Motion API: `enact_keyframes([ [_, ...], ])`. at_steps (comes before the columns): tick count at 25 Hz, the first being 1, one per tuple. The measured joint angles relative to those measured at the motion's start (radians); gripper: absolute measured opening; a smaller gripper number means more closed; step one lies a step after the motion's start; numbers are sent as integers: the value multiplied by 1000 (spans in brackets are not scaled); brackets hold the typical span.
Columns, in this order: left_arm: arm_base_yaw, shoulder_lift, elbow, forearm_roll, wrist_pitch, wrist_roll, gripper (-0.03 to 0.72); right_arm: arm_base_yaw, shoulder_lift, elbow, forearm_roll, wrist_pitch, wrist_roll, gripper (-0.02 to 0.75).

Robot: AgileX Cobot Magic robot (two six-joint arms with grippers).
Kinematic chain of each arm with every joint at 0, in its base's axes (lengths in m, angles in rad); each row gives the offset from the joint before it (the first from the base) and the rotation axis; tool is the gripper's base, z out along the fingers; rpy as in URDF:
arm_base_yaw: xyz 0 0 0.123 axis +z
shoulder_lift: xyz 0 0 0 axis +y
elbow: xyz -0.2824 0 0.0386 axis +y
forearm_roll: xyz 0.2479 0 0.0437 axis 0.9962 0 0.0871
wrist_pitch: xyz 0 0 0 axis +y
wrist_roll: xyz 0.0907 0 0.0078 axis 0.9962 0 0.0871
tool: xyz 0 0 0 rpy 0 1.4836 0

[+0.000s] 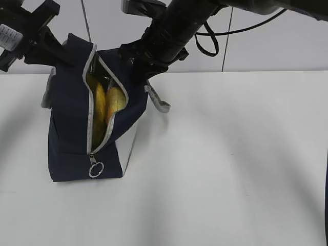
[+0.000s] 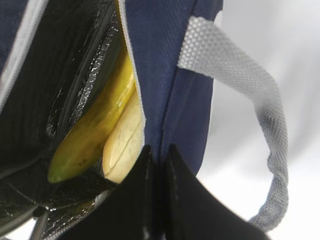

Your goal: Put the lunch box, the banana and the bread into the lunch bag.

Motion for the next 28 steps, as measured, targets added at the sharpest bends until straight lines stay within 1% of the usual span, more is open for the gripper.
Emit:
enact_keyframes([
  [3, 0, 0, 0, -19, 3, 25, -3, 0, -3, -17, -27, 52, -8, -6],
  [9, -11, 0, 0, -151, 19, 80, -3, 0, -94, -18, -167, 137, 27, -6],
  [11, -34, 3, 0, -173, 19, 88, -3, 0, -146, -18, -204, 159, 46, -8],
  [16, -127, 6, 0, -205, -55, 92, -3, -2, -225, -14, -291, 181, 107, -4],
  [20, -165, 8, 0, -208, -115, 93, -3, -2, -248, 41, -335, 181, 130, -8],
  [26, -166, 8, 0, -210, -178, 93, -3, -2, -248, 83, -351, 173, 146, -8],
  [28, -166, 18, 0, -230, -181, 95, -3, -2, -248, 83, -349, 164, 149, -9],
])
